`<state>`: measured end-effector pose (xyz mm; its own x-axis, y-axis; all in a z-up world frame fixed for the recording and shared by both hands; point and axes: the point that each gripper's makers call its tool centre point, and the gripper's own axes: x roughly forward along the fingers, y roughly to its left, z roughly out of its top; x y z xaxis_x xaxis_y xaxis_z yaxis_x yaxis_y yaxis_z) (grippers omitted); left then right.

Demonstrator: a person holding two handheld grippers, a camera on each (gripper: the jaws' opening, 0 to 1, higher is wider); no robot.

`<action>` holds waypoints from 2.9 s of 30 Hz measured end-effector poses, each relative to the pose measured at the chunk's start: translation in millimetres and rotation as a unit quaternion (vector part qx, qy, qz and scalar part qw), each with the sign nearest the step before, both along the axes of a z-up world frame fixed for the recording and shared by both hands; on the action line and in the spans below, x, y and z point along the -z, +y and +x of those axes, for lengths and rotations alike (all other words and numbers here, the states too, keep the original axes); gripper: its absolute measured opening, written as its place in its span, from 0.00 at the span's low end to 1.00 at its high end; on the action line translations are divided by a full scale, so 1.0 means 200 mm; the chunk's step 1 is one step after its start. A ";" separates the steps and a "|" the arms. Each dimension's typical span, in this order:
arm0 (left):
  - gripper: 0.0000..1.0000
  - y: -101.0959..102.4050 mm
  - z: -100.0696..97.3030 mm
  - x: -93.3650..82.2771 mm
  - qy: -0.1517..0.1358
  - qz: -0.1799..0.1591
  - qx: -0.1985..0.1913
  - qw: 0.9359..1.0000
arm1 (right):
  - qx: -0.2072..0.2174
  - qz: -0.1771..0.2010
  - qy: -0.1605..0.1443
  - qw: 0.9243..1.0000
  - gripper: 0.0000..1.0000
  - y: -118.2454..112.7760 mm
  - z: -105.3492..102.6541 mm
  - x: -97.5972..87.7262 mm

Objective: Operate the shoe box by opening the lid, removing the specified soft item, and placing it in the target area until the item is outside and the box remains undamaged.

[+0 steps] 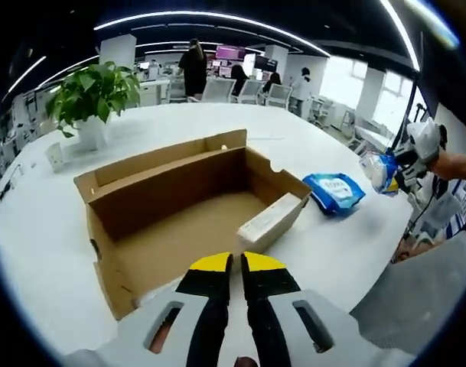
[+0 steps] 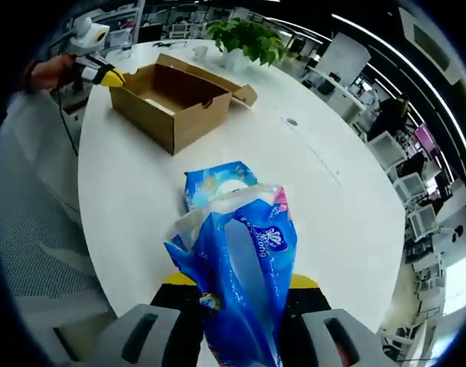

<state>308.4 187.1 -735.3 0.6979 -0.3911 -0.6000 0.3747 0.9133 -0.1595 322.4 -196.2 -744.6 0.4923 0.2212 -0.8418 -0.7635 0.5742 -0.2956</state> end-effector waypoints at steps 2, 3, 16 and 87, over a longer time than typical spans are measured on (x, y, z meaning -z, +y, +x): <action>0.03 0.01 0.00 -0.01 -0.002 -0.002 -0.002 1.000 | 0.005 -0.003 0.001 1.000 0.34 -0.04 -0.01 0.00; 0.03 0.01 0.01 -0.01 -0.004 -0.004 -0.004 1.000 | 0.006 -0.003 0.001 1.000 0.34 -0.06 -0.01 0.01; 0.04 -0.01 0.00 -0.03 -0.010 -0.008 0.002 1.000 | 0.016 -0.025 0.015 0.999 0.34 -0.23 -0.05 0.06; 0.06 -0.03 0.00 -0.02 -0.016 -0.004 0.012 1.000 | -0.158 -0.175 0.072 0.969 0.41 -0.41 0.24 0.36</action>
